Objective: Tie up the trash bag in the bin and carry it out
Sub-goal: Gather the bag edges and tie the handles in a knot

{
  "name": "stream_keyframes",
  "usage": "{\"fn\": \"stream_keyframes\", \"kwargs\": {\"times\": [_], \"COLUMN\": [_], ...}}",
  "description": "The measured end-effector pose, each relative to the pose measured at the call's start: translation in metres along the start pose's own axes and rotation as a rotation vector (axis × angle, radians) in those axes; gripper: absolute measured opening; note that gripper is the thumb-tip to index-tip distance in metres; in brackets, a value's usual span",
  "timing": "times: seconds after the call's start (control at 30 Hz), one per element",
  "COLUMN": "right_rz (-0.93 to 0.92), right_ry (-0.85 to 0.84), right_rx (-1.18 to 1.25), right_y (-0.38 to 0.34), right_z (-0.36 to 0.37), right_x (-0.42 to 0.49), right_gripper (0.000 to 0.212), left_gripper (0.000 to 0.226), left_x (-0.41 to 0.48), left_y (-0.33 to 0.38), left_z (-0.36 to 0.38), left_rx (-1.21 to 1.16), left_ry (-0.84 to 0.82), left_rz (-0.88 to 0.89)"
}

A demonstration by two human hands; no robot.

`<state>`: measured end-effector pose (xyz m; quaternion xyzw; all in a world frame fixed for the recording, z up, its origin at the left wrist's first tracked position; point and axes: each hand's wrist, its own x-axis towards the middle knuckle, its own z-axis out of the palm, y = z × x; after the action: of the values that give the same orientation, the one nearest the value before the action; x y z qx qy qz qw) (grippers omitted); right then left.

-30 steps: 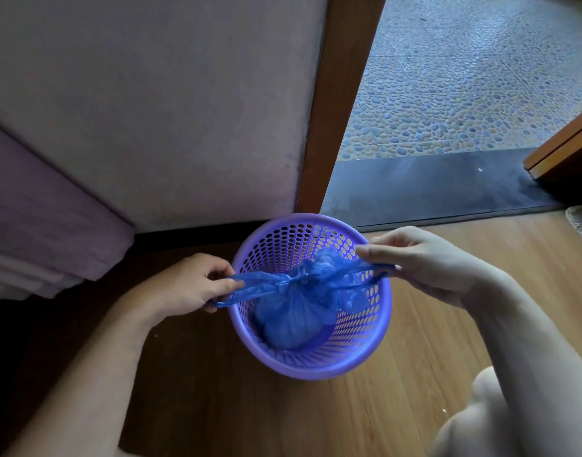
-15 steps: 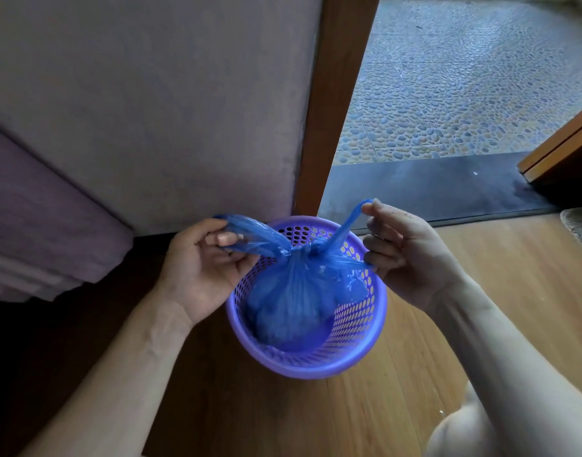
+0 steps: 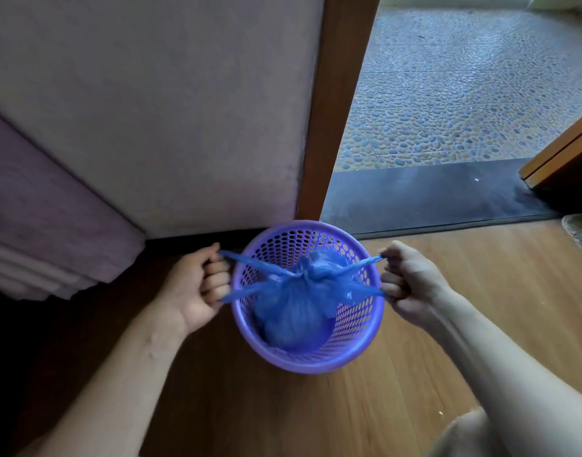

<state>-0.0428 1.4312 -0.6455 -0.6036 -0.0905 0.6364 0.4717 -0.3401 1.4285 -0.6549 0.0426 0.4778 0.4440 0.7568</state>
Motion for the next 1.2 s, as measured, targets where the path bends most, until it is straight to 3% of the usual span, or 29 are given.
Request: {"fn": "stream_keyframes", "kwargs": {"times": [0.1, 0.27, 0.47, 0.6, 0.73, 0.83, 0.97, 1.2], "right_rz": [0.007, -0.012, -0.231, -0.503, -0.636, -0.678, -0.75, -0.826], "right_ry": [0.112, 0.152, -0.035, -0.254, -0.334, -0.286, -0.156, -0.119], "right_rx": [-0.033, -0.006, -0.011, -0.213, -0.321, -0.319, -0.331, -0.413], "right_y": [-0.012, -0.015, -0.019, -0.006, 0.009, 0.012, 0.015, 0.011], "right_z": [-0.029, -0.04, -0.019, 0.005, 0.032, 0.056, 0.071, 0.086], "right_x": [0.007, 0.01, -0.011, -0.033, -0.052, -0.06, -0.061, -0.06], "right_gripper": [0.036, 0.038, 0.026, 0.018, 0.024, 0.02, 0.024, 0.026], "left_gripper": [0.037, 0.037, 0.028, 0.02, 0.013, 0.018, 0.02, 0.024], "left_x": [0.001, 0.011, -0.004, -0.02, -0.025, -0.03, -0.04, -0.033], "left_y": [0.016, 0.005, 0.006, -0.012, -0.029, -0.038, -0.04, -0.031], "left_z": [-0.031, -0.029, 0.001, 0.027, 0.062, 0.082, 0.093, 0.109], "left_rx": [0.015, 0.044, -0.052, 0.187, 0.442, 0.56, 0.547, 0.635], "left_ry": [0.144, 0.226, 0.085, -0.032, -0.093, -0.073, -0.003, 0.099], "left_rz": [0.02, 0.083, 0.326, 0.531, 0.698, 0.734, 0.736, 0.802]}}
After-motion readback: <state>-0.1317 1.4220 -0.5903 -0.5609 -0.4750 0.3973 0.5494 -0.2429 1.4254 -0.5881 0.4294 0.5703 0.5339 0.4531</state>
